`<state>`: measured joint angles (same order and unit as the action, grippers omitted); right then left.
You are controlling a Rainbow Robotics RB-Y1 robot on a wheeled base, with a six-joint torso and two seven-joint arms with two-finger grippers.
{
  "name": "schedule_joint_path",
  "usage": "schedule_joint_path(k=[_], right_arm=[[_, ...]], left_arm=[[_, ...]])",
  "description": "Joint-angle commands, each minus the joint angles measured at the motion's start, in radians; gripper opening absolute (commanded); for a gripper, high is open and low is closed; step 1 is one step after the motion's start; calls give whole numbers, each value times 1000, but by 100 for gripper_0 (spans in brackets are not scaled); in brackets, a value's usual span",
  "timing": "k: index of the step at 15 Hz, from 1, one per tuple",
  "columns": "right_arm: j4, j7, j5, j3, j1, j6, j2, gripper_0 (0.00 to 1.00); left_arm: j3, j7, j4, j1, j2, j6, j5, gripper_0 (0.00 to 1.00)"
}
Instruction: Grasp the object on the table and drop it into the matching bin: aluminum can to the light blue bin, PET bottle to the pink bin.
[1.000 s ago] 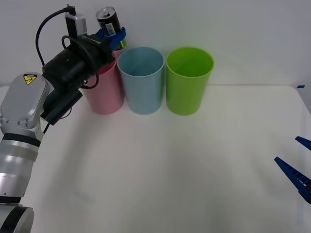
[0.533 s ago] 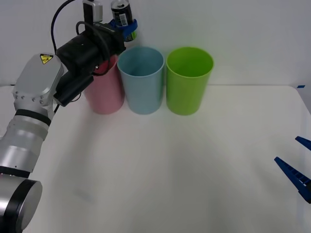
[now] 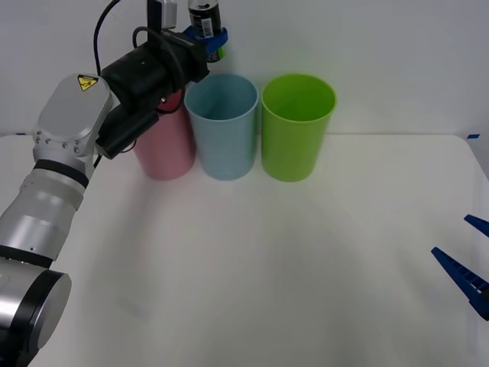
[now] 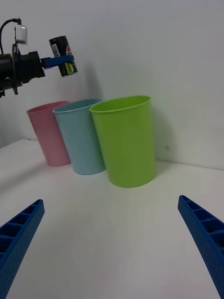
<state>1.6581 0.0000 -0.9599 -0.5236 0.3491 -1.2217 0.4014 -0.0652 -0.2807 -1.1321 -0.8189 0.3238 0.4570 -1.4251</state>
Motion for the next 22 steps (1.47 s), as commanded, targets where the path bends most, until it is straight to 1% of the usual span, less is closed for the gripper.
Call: schedule_joint_path(k=[1,3,4,5,6,13,19,22], right_arm=[[0,0,0,0,0,0,0,100],[0,0,0,0,0,0,0,100],[0,0,0,0,0,0,0,100],[0,0,0,0,0,0,0,100],[0,0,0,0,0,0,0,100],[0,0,0,0,0,0,0,100],[0,0,0,0,0,0,0,100],[0,0,0,0,0,0,0,100]], left_arm=[[-4,0,0,1,0,0,2,1],[-4,0,0,0,0,0,3,3],[-4,2,0,0,0,0,3,8],[-4,2,0,1,0,0,6,48],[-4,5,0,1,0,0,8,100],[-8,11,0,3,0,8,29,100],[-7,21,-2,23,11,32,83,100],[-8,29,-46,72,38,34,129,100]])
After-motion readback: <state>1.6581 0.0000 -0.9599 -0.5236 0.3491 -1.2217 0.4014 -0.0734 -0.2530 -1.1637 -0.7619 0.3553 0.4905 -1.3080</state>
